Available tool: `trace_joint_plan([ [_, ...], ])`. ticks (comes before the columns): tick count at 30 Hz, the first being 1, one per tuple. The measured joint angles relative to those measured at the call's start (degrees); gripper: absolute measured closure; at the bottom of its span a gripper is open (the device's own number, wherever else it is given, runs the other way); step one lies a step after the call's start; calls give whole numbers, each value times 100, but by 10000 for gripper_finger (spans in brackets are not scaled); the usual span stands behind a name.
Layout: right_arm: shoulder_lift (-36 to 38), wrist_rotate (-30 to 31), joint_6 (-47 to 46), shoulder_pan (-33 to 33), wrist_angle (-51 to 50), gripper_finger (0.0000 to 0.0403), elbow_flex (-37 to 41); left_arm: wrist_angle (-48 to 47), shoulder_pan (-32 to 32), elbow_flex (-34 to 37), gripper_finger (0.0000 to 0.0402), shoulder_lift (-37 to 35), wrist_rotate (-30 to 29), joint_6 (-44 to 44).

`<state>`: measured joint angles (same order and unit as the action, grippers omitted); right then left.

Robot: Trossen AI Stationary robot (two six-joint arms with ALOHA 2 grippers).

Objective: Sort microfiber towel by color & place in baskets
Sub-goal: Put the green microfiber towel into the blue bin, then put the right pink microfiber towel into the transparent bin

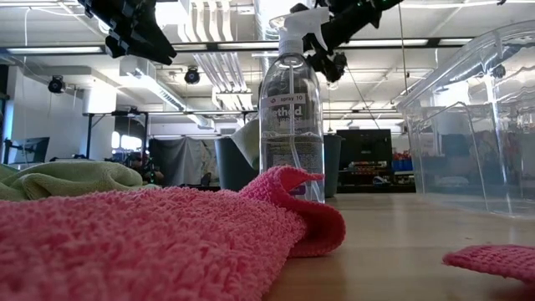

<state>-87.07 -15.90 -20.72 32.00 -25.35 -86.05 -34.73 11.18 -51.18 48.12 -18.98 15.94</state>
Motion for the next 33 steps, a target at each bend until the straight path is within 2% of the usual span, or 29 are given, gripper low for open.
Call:
trace_joint_plan([
  [4,0,361,54,-46,-311,239,-241,-1,-2,0,276,-4,0,-46],
  [8,0,392,96,-103,-1002,239,-450,-1,-1,0,276,-7,0,-48],
  [15,15,398,427,-391,-4012,239,-696,-222,-2,0,276,-55,2,-48],
  [18,15,402,418,-621,-4780,239,-684,-221,-1,0,276,-92,2,-48],
  [26,107,521,-165,-1651,-5287,239,-918,-220,0,0,276,-129,-140,-44],
  [33,360,1716,-773,-2981,-5371,239,-1331,-156,0,0,276,-138,-149,109],
])
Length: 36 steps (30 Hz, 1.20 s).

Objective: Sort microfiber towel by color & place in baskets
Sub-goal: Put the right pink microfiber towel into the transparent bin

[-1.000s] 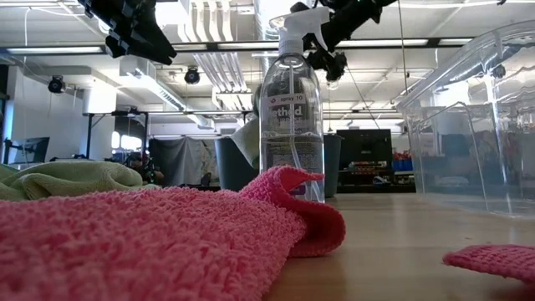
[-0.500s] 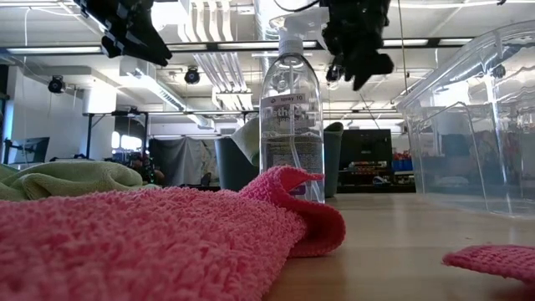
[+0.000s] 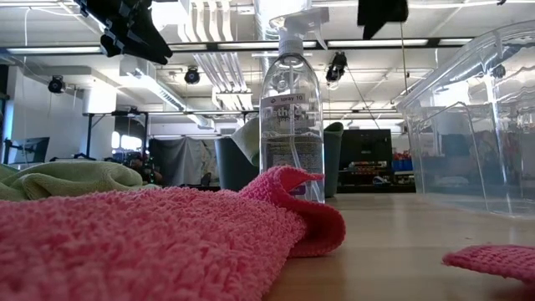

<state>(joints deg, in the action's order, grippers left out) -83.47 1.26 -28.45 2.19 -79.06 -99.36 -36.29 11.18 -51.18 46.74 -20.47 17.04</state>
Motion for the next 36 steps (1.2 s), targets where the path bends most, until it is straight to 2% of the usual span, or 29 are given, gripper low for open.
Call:
trace_joint_plan([
  [4,204,846,-493,-779,-13,239,12,30,0,0,276,-2,1,-48],
  [10,432,1793,-1491,-1889,-8,239,141,48,-15,0,276,-65,2,-301],
  [14,417,2408,-2481,-2681,-5,239,224,48,-13,0,276,-193,2,-301],
  [19,72,2806,-4105,-3578,81,239,233,46,-13,0,276,-425,2,-373],
  [25,-448,2689,-5833,-4172,541,239,237,-140,-13,0,276,-832,8,-462],
  [31,-990,2047,-6743,-4446,1196,239,217,-476,-13,0,276,-1269,45,-651],
  [36,-1481,1105,-7289,-4556,1188,239,161,-507,-13,0,276,-1676,46,-853],
])
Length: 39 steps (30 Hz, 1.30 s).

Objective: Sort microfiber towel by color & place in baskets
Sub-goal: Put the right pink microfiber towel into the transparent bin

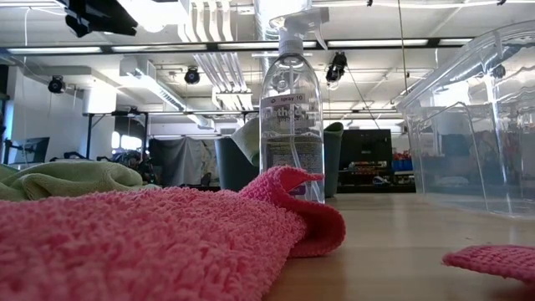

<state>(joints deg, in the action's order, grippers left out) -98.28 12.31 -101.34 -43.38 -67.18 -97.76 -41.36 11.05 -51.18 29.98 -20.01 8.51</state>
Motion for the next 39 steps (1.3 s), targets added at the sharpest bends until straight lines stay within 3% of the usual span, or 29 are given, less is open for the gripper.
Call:
trace_joint_plan([
  [14,-970,-1647,-147,-78,48,239,2,2,1,0,276,-1008,153,-33],
  [27,-1214,-1752,-216,-281,300,239,2,-375,2,-2,276,-1367,157,147],
  [39,-1759,-2282,84,-317,620,239,11,-391,2,-2,276,-1384,157,210],
])
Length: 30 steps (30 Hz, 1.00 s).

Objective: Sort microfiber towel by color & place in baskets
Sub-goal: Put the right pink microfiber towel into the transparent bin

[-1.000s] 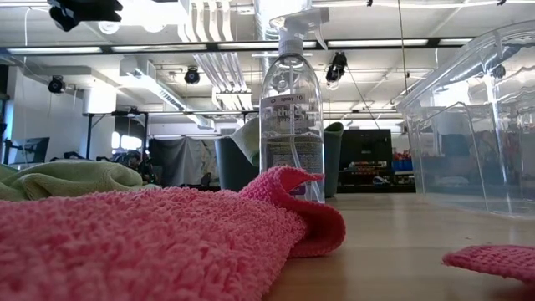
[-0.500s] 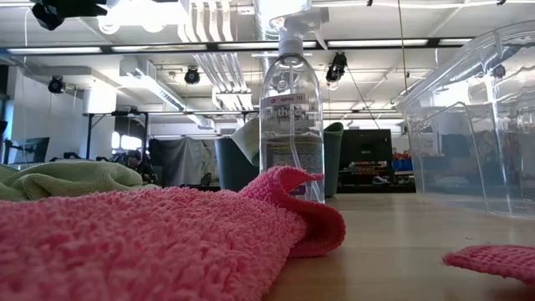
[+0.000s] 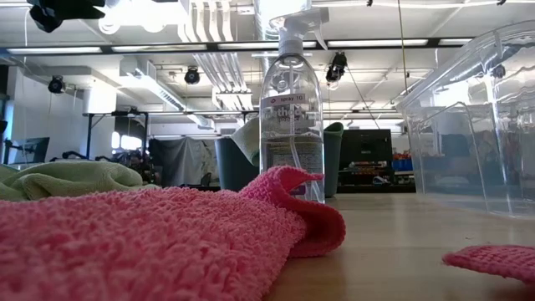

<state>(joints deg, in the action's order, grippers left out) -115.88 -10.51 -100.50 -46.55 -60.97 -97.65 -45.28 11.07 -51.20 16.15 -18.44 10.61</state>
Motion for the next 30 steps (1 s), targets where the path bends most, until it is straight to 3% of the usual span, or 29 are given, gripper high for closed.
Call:
trace_joint_plan([
  [21,-589,92,65,-34,-164,240,72,0,-2,0,276,-3,0,105],
  [30,-578,90,43,-32,-110,295,39,0,-2,0,276,-3,0,107],
])
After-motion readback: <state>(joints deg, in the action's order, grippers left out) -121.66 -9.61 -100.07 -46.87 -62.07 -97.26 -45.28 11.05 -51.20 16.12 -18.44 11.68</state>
